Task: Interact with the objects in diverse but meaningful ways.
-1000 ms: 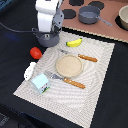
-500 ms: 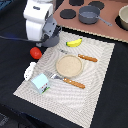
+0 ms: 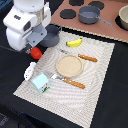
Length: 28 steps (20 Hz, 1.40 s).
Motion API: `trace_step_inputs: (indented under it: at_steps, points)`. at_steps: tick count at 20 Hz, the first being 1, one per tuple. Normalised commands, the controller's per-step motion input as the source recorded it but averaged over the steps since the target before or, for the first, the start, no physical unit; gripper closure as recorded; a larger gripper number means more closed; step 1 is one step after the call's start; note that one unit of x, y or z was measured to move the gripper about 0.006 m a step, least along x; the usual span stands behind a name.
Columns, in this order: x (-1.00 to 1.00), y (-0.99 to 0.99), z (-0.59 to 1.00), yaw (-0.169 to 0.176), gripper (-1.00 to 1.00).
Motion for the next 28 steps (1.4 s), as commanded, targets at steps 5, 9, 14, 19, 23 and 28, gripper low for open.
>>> trace_step_inputs:
  at_steps: [5, 9, 14, 19, 23, 28]
  points:
    - [-0.02, 0.04, -0.29, -0.034, -1.0]
    - [-0.02, 0.12, -0.37, -0.005, -1.0]
    - [-0.13, 0.12, -0.38, 0.0, -1.0]
    - [-0.28, 0.16, -0.34, 0.0, -1.0]
    - [-0.4, 0.2, -0.31, 0.0, -1.0]
    - [-0.36, 0.2, -0.28, 0.0, -1.0]
